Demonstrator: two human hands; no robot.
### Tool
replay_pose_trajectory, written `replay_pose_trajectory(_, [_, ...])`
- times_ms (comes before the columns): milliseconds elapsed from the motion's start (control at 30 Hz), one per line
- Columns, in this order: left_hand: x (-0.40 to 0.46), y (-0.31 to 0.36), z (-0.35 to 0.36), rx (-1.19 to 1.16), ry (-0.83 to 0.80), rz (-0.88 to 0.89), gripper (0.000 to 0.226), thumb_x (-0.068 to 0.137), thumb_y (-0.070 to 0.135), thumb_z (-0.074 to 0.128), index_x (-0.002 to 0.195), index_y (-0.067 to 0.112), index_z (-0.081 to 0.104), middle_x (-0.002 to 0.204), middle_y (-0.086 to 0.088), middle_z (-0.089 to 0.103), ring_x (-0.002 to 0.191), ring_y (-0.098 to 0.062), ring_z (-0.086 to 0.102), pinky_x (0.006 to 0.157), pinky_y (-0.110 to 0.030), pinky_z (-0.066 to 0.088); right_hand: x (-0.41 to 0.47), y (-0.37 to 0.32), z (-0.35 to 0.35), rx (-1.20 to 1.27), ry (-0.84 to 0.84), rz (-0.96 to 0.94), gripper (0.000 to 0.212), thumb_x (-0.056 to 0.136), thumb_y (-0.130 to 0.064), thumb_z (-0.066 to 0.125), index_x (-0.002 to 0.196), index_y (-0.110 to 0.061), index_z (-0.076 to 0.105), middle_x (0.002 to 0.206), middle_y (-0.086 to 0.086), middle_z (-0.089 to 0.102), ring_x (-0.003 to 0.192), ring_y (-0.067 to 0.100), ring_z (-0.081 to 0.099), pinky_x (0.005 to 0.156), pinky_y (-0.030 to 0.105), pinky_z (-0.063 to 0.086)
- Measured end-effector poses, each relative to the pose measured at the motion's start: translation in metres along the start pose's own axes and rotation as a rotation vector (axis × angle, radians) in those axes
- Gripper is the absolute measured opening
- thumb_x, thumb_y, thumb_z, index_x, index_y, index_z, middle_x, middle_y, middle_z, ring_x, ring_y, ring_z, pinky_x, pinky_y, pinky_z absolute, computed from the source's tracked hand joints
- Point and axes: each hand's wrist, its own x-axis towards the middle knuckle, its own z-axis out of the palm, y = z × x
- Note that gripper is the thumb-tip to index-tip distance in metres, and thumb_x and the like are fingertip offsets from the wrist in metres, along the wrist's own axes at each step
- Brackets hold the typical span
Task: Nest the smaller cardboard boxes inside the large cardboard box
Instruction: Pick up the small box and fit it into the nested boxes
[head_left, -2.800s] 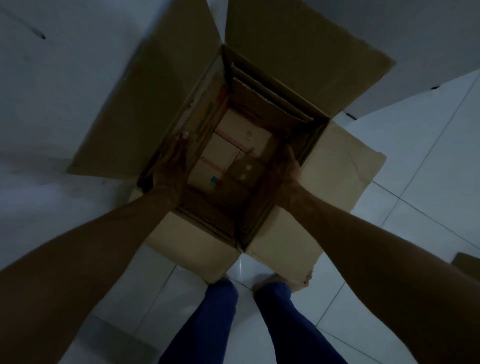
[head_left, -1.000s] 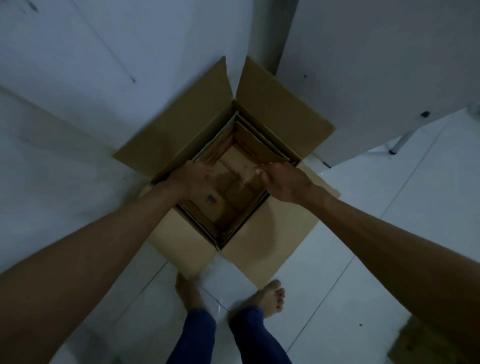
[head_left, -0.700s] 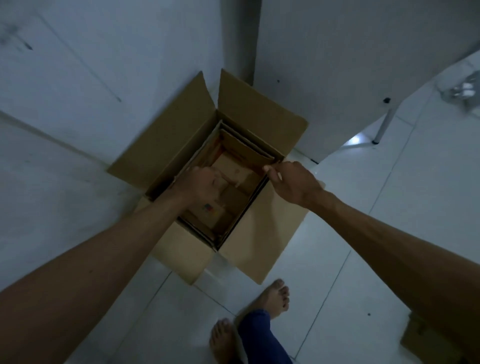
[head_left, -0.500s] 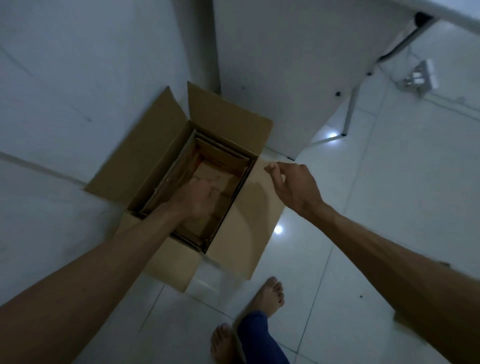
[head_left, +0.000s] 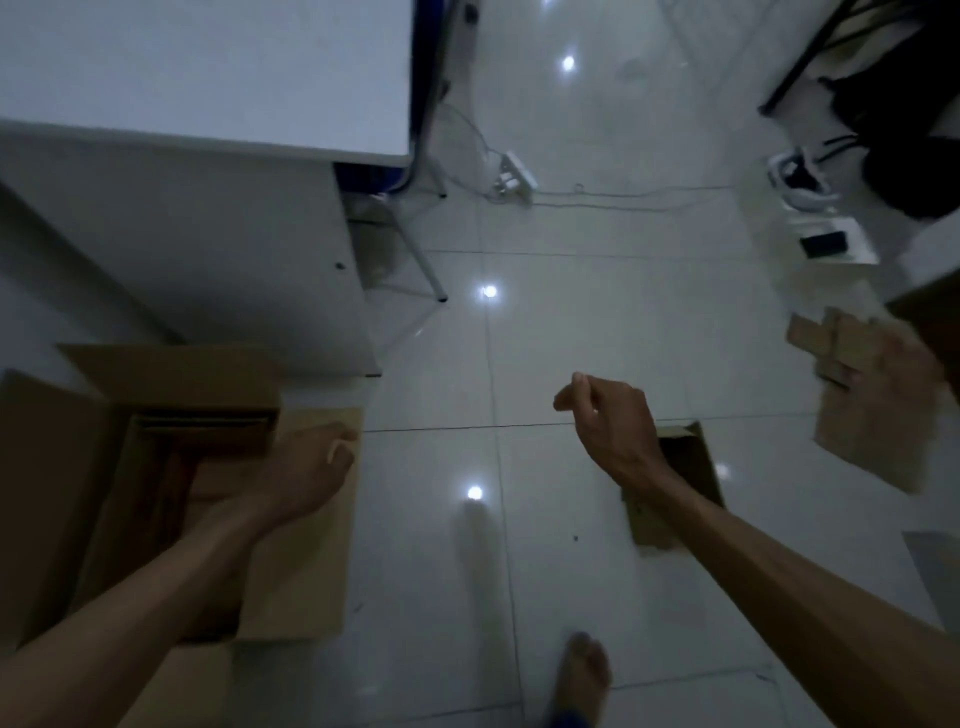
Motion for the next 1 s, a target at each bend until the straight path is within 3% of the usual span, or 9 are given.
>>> replay_pose_trajectory(100, [0.013,0.057,0.038,-0.009,-0.025,0.084,0.031,0.100,0.024,0.052,0.127,0.018,0.066,0.129,-0.004,0.067,0.115,-0.025,0.062,0.089,-0.030,0.045,-0.017,0.068,-0.032,0.054,0.065,0.202,0.053,0.105,-0.046,0.035,0.074,-0.031,0.075,0.077,-0.023,0.074,0.075,-0.006,0.070,0.074,0.027,0.057])
replay_pose_trajectory(167, [0.020,0.091,0.071,0.006,-0.054,0.116,0.031,0.101,0.026,0.052,0.128,0.019,0.065,0.129,-0.002,0.067,0.116,-0.023,0.062,0.092,-0.030,0.046,-0.032,0.118,-0.047,0.087,0.133,0.290,0.053,0.105,-0.037,0.040,0.059,-0.031,0.066,0.061,-0.027,0.067,0.058,-0.008,0.064,0.057,0.021,0.048])
replay_pose_trajectory(233, [0.029,0.122,0.107,0.011,-0.073,0.118,0.031,0.101,0.027,0.051,0.129,0.020,0.063,0.131,-0.001,0.065,0.117,-0.022,0.061,0.092,-0.028,0.044,-0.044,0.169,-0.059,0.067,0.152,0.384,0.053,0.105,-0.030,0.043,0.055,-0.029,0.060,0.052,-0.018,0.062,0.048,0.000,0.059,0.047,0.021,0.039])
replay_pose_trajectory(400, [0.045,0.204,0.220,-0.027,-0.196,0.014,0.035,0.102,0.027,0.051,0.134,0.015,0.057,0.135,-0.006,0.059,0.118,-0.025,0.057,0.100,-0.035,0.046,-0.067,0.306,-0.093,-0.016,-0.018,0.642,0.048,0.107,-0.032,0.038,0.088,-0.006,0.074,0.091,0.010,0.069,0.082,0.025,0.065,0.075,0.036,0.054])
replay_pose_trajectory(533, [0.065,0.266,0.301,-0.039,-0.266,-0.005,0.044,0.102,0.026,0.050,0.145,0.018,0.048,0.144,-0.007,0.050,0.130,-0.025,0.049,0.108,-0.037,0.041,-0.063,0.396,-0.118,0.026,-0.096,0.756,0.043,0.106,-0.030,0.039,0.096,-0.014,0.078,0.105,0.007,0.066,0.097,0.026,0.066,0.072,0.027,0.048])
replay_pose_trajectory(633, [0.090,0.309,0.360,-0.020,-0.309,0.004,0.056,0.101,0.025,0.048,0.155,0.030,0.034,0.150,-0.011,0.041,0.134,-0.031,0.043,0.107,-0.046,0.042,-0.045,0.453,-0.124,0.109,-0.123,0.838,0.038,0.103,-0.025,0.041,0.100,-0.013,0.078,0.127,0.015,0.063,0.110,0.029,0.065,0.094,0.035,0.053])
replay_pose_trajectory(733, [0.116,0.340,0.417,-0.015,-0.374,-0.026,0.056,0.101,0.029,0.047,0.155,0.036,0.033,0.157,-0.015,0.029,0.139,-0.035,0.038,0.109,-0.049,0.040,-0.026,0.495,-0.112,0.171,-0.137,0.917,0.036,0.099,-0.024,0.042,0.108,-0.016,0.077,0.134,0.016,0.058,0.112,0.030,0.063,0.099,0.038,0.052])
replay_pose_trajectory(900, [0.158,0.372,0.505,-0.083,-0.472,-0.099,0.049,0.102,0.033,0.044,0.151,0.038,0.041,0.153,-0.027,0.036,0.150,-0.036,0.020,0.117,-0.049,0.029,0.000,0.543,-0.075,0.185,-0.325,0.744,0.034,0.102,-0.025,0.049,0.105,-0.004,0.076,0.120,0.019,0.066,0.106,0.030,0.067,0.098,0.041,0.054])
replay_pose_trajectory(1000, [0.178,0.384,0.541,-0.022,-0.547,-0.093,0.051,0.104,0.034,0.038,0.155,0.038,0.033,0.166,-0.023,0.008,0.153,-0.041,-0.001,0.121,-0.053,0.016,0.011,0.560,-0.055,0.142,-0.461,0.671,0.035,0.103,-0.035,0.048,0.106,-0.012,0.073,0.129,0.021,0.062,0.113,0.025,0.060,0.097,0.030,0.045])
